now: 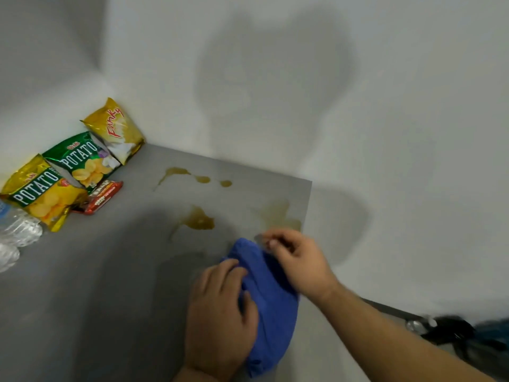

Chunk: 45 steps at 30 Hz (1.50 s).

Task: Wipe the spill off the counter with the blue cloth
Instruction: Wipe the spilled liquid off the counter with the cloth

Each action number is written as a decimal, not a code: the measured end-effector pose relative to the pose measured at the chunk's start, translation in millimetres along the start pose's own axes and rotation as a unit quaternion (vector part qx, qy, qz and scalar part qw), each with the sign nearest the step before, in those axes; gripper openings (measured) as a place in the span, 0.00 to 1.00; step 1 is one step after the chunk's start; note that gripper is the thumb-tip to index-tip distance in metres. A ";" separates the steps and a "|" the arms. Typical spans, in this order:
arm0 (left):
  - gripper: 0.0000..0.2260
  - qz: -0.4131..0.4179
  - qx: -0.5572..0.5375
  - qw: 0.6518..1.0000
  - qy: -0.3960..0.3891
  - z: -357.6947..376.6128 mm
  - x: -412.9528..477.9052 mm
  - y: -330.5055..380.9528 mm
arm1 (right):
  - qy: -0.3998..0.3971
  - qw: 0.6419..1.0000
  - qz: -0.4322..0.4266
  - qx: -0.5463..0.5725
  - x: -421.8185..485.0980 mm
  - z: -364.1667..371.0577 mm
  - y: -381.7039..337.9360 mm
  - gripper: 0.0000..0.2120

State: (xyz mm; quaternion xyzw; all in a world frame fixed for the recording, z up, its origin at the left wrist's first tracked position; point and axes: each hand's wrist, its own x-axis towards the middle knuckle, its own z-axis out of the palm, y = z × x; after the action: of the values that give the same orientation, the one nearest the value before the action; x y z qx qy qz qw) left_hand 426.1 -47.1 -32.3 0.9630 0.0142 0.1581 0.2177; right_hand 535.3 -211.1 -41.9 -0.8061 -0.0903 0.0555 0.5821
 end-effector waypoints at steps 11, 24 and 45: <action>0.43 -0.087 0.169 0.963 -0.189 48.5 25.4 26.1 | 0.122 0.938 0.311 0.096 134.1 -51.7 40.3 0.26; 0.38 -0.105 0.179 0.952 -0.226 92.0 88.2 51.4 | 0.072 0.946 0.284 0.140 147.7 -39.7 71.4 0.36; 0.32 -0.022 0.153 0.970 -0.189 102.0 120.5 26.7 | 0.046 0.949 0.284 0.129 154.5 -44.4 77.2 0.32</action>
State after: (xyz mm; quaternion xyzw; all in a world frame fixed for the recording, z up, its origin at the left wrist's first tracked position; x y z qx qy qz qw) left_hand 571.0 -101.9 -72.3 0.9968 0.0179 -0.0352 0.0698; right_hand 701.2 -243.5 -98.6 -0.7180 0.1773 0.1927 0.6450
